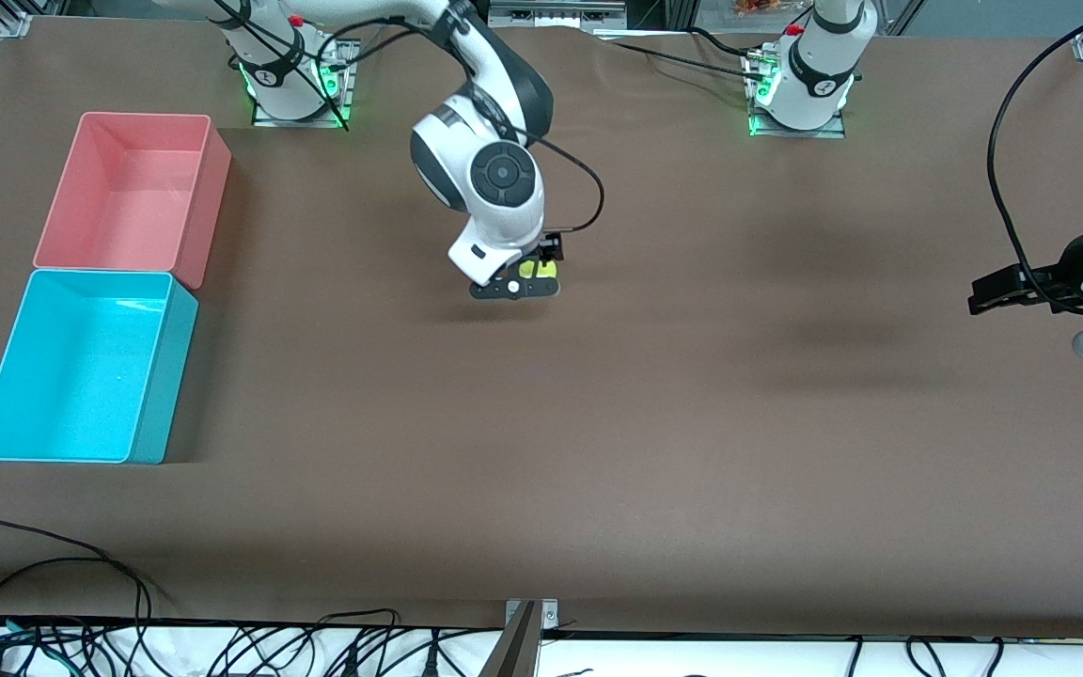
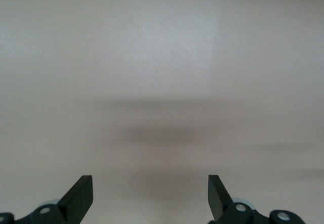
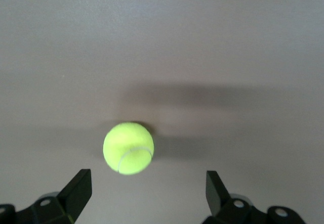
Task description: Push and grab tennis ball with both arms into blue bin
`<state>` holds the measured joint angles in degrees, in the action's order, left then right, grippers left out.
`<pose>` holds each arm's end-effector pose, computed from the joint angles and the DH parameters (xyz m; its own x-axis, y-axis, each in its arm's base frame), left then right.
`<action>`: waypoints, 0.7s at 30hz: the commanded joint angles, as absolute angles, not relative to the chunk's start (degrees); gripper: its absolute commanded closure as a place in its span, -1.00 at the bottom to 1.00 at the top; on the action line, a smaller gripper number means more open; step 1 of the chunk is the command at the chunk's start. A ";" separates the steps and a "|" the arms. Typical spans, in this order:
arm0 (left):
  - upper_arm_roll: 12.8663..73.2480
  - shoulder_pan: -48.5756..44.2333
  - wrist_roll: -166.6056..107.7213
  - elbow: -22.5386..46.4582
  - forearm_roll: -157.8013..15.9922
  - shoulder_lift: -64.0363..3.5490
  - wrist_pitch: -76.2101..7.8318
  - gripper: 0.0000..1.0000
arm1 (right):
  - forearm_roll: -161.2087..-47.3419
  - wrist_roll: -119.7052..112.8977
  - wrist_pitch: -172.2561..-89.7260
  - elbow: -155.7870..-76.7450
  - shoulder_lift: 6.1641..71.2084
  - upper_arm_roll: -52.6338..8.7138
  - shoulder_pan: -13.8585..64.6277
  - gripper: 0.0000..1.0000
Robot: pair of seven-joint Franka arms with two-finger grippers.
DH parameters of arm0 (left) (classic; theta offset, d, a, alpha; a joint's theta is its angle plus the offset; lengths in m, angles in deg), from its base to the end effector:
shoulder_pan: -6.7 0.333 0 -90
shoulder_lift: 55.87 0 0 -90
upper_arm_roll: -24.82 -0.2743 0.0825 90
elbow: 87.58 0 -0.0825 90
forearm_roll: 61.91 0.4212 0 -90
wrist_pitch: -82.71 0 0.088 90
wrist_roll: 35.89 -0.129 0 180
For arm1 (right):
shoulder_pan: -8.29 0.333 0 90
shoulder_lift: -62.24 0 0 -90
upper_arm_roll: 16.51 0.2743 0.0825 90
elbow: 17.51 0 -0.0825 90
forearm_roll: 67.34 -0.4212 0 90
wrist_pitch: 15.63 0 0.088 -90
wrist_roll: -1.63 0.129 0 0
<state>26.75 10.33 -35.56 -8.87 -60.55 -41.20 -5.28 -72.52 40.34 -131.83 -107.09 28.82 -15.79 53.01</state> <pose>0.6496 0.0245 0.4984 0.9949 0.0364 -0.0937 0.0351 -0.9993 -0.0157 0.4799 0.4964 0.2181 0.9869 0.0694 -0.1454 0.0717 -0.9974 0.0107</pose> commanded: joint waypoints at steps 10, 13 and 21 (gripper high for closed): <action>26.67 10.31 -36.95 -10.41 -59.28 -41.01 -4.04 -1.00 | -73.76 40.56 -138.77 -110.67 25.59 -15.02 55.57 -1.00; 26.67 10.31 -36.95 -10.41 -59.28 -41.01 -4.04 -1.00 | -73.76 40.56 -138.86 -110.67 25.41 -14.32 55.48 -1.00; 26.67 10.31 -36.95 -10.41 -59.28 -41.01 -4.04 -1.00 | -73.76 40.56 -141.93 -111.46 23.74 -13.96 55.92 -1.00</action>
<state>26.64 10.36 -35.57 -8.94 -60.55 -41.20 -5.28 -72.52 40.34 -139.29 -110.27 24.46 -14.12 55.48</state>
